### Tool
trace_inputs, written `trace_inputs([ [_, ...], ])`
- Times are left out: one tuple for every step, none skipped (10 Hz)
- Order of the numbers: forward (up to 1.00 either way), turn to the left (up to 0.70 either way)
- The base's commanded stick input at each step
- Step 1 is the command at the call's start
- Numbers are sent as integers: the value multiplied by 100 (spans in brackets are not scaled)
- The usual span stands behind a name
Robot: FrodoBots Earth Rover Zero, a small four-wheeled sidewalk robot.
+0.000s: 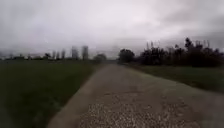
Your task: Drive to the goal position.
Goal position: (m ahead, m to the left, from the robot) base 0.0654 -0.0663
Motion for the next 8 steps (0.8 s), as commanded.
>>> trace_inputs([
  [85,-2],
  [85,-4],
  [85,-6],
  [85,-7],
  [85,-6],
  [85,-2],
  [85,0],
  [85,0],
])
